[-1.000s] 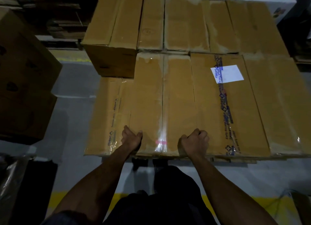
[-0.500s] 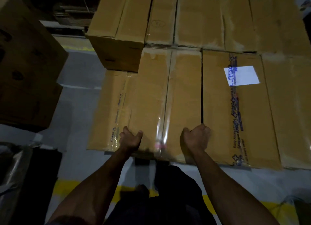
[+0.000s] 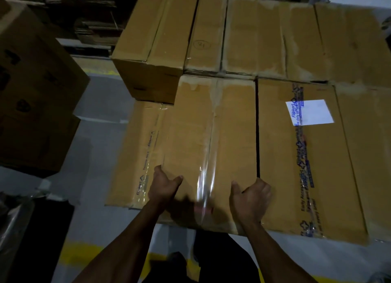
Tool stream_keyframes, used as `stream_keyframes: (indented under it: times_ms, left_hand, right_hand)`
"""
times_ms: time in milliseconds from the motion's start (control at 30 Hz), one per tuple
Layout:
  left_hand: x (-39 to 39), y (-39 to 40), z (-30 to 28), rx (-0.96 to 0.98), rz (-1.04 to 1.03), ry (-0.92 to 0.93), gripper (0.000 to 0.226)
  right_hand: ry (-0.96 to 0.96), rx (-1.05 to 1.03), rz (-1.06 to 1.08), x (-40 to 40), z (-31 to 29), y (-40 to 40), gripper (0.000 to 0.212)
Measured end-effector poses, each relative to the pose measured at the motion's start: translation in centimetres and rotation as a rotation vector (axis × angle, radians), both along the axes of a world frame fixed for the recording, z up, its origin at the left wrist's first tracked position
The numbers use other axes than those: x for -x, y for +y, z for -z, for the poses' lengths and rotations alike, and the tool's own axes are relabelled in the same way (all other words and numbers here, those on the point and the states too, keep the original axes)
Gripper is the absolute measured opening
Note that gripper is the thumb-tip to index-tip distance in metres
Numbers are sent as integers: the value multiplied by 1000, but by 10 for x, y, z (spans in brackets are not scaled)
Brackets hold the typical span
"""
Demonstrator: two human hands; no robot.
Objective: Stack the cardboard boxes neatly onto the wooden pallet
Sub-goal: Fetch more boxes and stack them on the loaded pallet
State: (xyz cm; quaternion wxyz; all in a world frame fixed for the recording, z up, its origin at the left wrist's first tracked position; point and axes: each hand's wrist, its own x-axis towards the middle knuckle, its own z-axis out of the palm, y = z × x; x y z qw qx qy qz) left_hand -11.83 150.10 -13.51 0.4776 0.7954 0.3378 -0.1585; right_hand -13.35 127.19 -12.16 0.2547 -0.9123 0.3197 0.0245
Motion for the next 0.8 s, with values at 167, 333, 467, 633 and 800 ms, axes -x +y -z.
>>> stream_keyframes:
  times_ms: [167, 333, 467, 633, 800]
  left_hand:
    - [8, 1, 6, -17, -19, 3, 91]
    - [6, -8, -8, -70, 15, -17, 79]
    - [5, -10, -8, -105, 44, -17, 67]
    - [1, -12, -3, -141, 60, -17, 61]
    - [-3, -12, -2, -149, 69, -5, 64]
  right_hand:
    - [-31, -45, -11, 3, 4, -6, 72]
    - [-49, -53, 38, 6, 7, -10, 72]
    - [-67, -44, 42, 7, 11, -13, 70]
    - [-86, -22, 38, 1, 18, -15, 68]
    - [-85, 14, 16, -3, 21, -15, 68]
